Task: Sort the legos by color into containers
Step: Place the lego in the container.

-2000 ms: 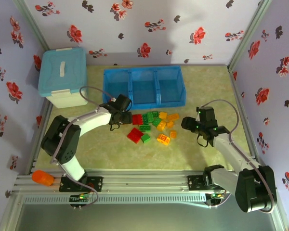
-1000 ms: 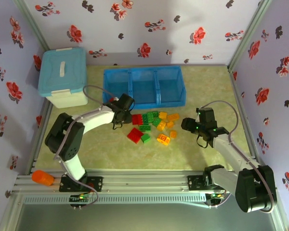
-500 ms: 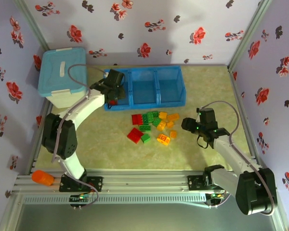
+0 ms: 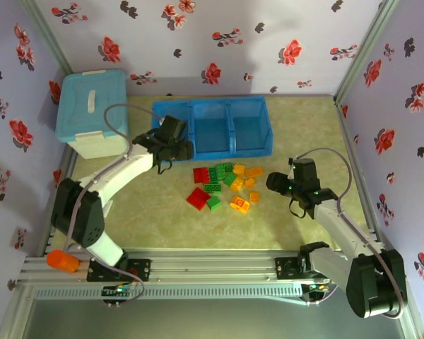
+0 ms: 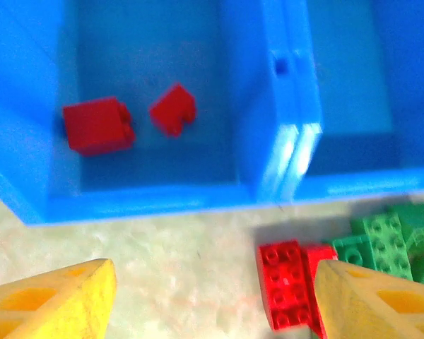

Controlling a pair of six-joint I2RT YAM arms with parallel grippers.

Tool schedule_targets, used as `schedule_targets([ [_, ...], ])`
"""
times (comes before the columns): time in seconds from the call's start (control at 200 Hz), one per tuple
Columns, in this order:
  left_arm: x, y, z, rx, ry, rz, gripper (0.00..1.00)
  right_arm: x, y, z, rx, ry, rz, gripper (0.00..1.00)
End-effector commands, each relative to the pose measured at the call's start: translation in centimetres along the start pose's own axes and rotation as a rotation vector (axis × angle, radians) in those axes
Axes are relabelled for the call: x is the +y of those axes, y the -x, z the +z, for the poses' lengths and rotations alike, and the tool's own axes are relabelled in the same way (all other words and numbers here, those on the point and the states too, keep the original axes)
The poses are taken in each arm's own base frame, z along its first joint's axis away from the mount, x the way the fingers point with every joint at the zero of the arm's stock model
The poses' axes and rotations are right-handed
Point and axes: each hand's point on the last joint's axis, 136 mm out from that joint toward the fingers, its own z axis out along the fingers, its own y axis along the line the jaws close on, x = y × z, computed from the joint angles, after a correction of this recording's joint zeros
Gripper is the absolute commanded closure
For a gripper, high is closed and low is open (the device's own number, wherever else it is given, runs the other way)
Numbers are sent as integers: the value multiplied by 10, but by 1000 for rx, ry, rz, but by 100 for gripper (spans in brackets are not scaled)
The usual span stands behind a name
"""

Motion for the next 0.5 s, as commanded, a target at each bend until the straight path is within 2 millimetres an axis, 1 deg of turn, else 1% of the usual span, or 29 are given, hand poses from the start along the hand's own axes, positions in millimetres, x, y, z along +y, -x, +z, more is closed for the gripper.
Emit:
schedule_targets([
  [0.0, -10, -31, -13, 27, -36, 31, 24, 3, -8, 1, 30, 13, -1, 35],
  [0.055, -15, -50, -15, 53, -64, 58, 23, 3, -9, -1, 28, 15, -4, 35],
  [0.12, -30, -74, -18, 74, -156, 91, 22, 4, -9, -2, 27, 19, -8, 34],
  [0.15, -33, -85, -18, 83, -182, 97, 22, 4, -9, -2, 26, 19, -8, 34],
  [0.255, -31, -116, -16, 129, -200, 113, 22, 7, -10, -5, 25, 31, -9, 33],
  [0.37, -34, -141, -12, 185, -224, 138, 22, 10, -10, -6, 24, 39, -10, 33],
  [0.495, -41, -156, -8, 220, -227, 198, 21, 12, -11, -6, 29, 43, -13, 32],
])
